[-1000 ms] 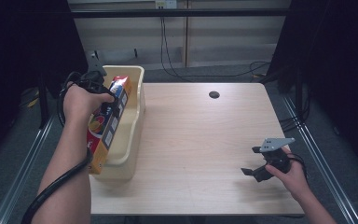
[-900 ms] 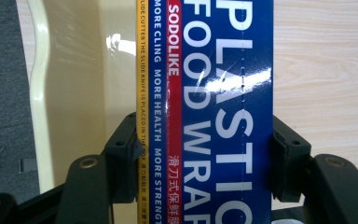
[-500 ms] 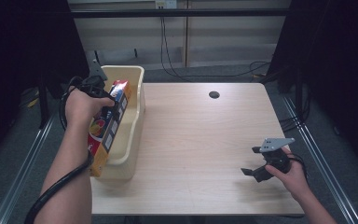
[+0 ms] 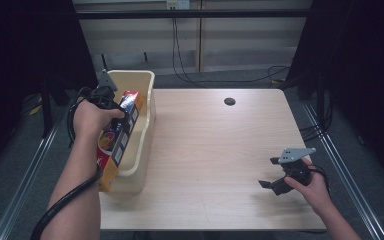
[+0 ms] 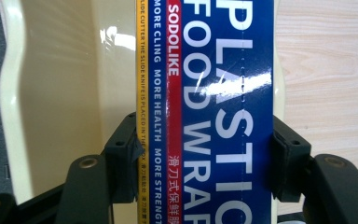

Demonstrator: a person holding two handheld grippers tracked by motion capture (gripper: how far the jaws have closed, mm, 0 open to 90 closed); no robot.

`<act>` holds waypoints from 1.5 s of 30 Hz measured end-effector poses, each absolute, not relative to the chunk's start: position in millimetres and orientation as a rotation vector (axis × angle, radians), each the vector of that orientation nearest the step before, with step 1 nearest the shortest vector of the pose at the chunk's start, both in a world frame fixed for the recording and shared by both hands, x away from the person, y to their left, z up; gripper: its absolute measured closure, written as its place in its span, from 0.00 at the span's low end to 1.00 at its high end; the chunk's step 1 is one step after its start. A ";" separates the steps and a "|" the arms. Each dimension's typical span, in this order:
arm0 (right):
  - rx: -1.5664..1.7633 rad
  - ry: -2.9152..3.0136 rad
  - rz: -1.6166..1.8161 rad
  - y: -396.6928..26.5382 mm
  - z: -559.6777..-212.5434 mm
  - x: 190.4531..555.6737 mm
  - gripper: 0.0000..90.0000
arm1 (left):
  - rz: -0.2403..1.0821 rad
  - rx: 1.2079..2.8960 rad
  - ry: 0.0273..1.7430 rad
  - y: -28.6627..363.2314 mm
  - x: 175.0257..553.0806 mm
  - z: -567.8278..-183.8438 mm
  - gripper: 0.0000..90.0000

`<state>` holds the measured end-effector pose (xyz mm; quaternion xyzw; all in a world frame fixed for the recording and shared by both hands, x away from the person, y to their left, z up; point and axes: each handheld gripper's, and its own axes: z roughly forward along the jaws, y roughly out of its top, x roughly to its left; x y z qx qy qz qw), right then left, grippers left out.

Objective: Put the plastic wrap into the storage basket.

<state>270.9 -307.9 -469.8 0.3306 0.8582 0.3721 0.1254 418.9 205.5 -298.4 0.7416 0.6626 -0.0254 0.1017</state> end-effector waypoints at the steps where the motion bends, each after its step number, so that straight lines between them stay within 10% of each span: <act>1: 0.964 2.500 1.086 -308.0 -469.6 270.7 0.03 | -0.072 2.187 1.959 205.2 418.7 -299.4 0.45; 45: 0.949 2.513 1.085 -306.6 -471.4 270.7 0.03 | -0.119 2.194 2.005 202.5 427.9 -331.9 0.44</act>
